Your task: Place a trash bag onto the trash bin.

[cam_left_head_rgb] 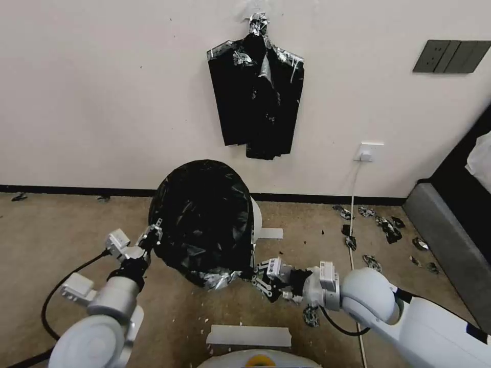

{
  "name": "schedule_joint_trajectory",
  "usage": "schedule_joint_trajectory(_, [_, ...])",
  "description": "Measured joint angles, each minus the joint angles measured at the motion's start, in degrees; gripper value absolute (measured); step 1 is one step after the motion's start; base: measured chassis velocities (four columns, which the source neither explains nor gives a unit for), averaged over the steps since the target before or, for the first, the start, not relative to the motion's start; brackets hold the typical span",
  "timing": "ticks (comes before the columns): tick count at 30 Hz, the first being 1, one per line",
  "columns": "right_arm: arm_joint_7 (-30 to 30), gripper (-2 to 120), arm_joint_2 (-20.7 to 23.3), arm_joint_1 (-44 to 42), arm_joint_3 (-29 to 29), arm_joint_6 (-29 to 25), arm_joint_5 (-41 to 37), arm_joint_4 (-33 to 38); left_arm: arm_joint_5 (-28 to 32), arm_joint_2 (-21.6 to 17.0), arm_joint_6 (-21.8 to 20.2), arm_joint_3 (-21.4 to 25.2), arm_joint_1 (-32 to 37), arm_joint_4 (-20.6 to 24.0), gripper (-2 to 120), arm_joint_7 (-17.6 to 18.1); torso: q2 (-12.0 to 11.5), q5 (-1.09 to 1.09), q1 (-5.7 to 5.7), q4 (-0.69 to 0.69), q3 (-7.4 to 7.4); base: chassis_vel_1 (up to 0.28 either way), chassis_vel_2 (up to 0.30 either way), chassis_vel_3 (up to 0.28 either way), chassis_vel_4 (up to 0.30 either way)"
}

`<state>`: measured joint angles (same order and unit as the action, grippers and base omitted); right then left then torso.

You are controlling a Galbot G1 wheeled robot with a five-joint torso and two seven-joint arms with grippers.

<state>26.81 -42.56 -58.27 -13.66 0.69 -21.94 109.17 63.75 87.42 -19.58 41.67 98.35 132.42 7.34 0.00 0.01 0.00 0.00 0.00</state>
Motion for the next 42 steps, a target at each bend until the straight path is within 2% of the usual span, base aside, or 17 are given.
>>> schedule_joint_trajectory(12, [-0.14, 0, -3.01, 1.08, 0.47, -2.09, 2.92, -10.60, -2.28, 3.50, -1.29, -2.08, 3.18, 2.90, 6, 0.52, 0.00, -0.01, 0.00, 0.00, 0.00, 0.000, 0.000, 0.000, 0.000])
schedule_joint_trajectory(28, [-0.12, 0, -4.57, 1.26, 1.60, -3.96, 4.77, -15.51, -4.14, 3.93, -1.40, -2.79, 3.68, 3.38, 6, 0.14, 0.00, -0.01, 0.00, 0.00, 0.00, 0.000, 0.000, 0.000, 0.000])
schedule_joint_trajectory(31, [-0.36, 7, -4.53, 0.68, 1.66, -3.92, 5.30, -14.79, -5.17, 3.91, -1.26, -2.23, 3.21, 2.85, 6, 0.13, 0.00, -0.01, 0.00, 0.01, 0.00, 0.000, 0.000, 0.000, 0.000])
schedule_joint_trajectory(33, [-0.34, 17, -4.22, -0.09, 1.75, -3.94, 5.46, -13.04, -5.47, 3.61, -1.08, -1.38, 2.47, 1.87, 6, 0.23, 0.00, -0.01, 0.00, 0.00, 0.00, 0.000, 0.000, 0.000, 0.000])
schedule_joint_trajectory(34, [-0.34, 17, -4.22, -0.09, 1.75, -3.94, 5.46, -13.04, -5.47, 3.61, -1.08, -1.38, 2.47, 1.87, 6, 0.23, 0.00, -0.01, 0.00, 0.00, 0.00, 0.000, 0.000, 0.000, 0.000])
schedule_joint_trajectory(37, [0.07, 33, -3.69, -1.63, 2.49, -4.06, 5.53, -10.04, -5.55, 1.94, -1.00, 0.53, 1.01, -0.30, 6, 0.62, 0.00, -0.02, 0.00, 0.00, 0.00, 0.000, 0.000, 0.000, 0.000])
schedule_joint_trajectory(38, [0.07, 33, -3.69, -1.63, 2.49, -4.06, 5.53, -10.04, -5.55, 1.94, -1.00, 0.53, 1.01, -0.30, 6, 0.62, 0.00, -0.02, 0.00, 0.00, 0.00, 0.000, 0.000, 0.000, 0.000])
schedule_joint_trajectory(41, [0.55, 46, -3.17, -3.54, 4.02, -4.24, 5.54, -7.69, -5.31, 0.60, -0.98, 2.19, -0.34, -2.23, 6, 0.94, 0.00, -0.02, 0.00, 0.00, 0.01, 0.000, 0.000, 0.000, 0.000])
schedule_joint_trajectory(42, [0.55, 46, -3.17, -3.54, 4.02, -4.24, 5.54, -7.69, -5.31, 0.60, -0.98, 2.19, -0.34, -2.23, 6, 0.94, 0.00, -0.02, 0.00, 0.00, 0.01, 0.000, 0.000, 0.000, 0.000])
